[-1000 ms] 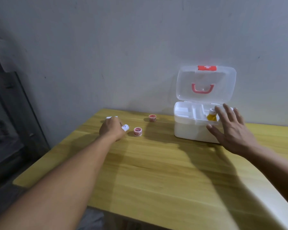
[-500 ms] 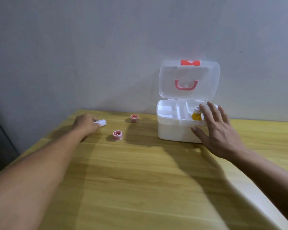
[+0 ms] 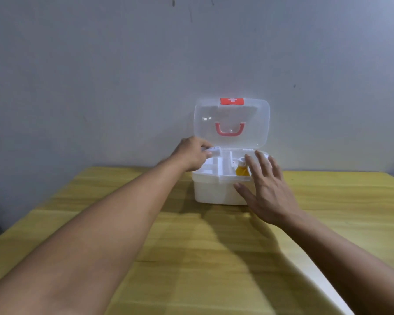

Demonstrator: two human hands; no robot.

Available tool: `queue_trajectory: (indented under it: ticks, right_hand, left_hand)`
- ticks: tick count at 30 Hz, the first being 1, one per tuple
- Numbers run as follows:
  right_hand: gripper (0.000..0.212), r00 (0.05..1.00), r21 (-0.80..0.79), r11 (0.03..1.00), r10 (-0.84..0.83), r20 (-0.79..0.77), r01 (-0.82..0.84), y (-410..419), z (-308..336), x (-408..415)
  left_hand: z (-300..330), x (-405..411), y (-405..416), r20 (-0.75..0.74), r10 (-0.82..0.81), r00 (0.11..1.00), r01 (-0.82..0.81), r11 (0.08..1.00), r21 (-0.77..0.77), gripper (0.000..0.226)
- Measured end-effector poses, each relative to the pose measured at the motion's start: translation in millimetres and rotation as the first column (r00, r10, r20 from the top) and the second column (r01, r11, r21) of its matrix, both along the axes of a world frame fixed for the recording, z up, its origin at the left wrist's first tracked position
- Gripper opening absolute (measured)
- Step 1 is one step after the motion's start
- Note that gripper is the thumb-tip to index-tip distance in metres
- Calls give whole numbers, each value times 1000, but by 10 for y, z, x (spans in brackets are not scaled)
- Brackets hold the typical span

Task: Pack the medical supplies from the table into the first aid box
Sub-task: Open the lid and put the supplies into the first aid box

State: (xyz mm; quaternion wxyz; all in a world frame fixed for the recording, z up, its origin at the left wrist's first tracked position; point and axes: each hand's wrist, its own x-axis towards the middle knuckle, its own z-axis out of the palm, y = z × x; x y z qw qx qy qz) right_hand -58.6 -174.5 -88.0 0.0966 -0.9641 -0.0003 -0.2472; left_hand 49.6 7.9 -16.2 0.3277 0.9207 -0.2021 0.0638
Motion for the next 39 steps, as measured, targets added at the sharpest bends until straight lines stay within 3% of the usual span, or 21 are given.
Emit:
queue_trajectory:
  ticks: [10,13,19,21,24,29,33,35,39]
  right_hand:
    - [74,999,25,999,40,4,-40,-56,18,-13]
    - [72,999,34,999,30,-15,-30,-64,19,-11]
    - [72,999,42,998,36,-4,-36,-65,12,-2]
    - [71,999,46,998,35,-2,-35,-70,5,3]
    - [73,1000,42,999,31,2,-31,-75,-10,7]
    - [71,1000,36,999,16,4,-16,-67,-25,22]
    - [72,1000,24,1000,15,7,-16,-64,-24,15]
    - [71,1000,38,999,19,2,-19,-59,-12,7]
    - [70,1000,47,999,16,-17,-15,-58,20,-5]
  left_hand:
    - [14,183,-447,116,145,983,-165,967,192,29]
    - [66,193,-513,146,242,959,-261,956,132,30]
    - [51,64,-565,4,325,946,-325,945,-44,46]
    - [16,45,-507,59,302,952,-300,953,-46,37]
    - [-72,28,-390,86,177,980,-182,982,49,45]
    - [-179,41,-287,46,55,997,-63,980,190,17]
    - [-294,111,-218,-54,-33,998,53,904,425,46]
    - [-296,76,-200,-31,-53,998,60,927,370,51]
    - [-213,-80,-42,75,71,995,-74,996,46,39]
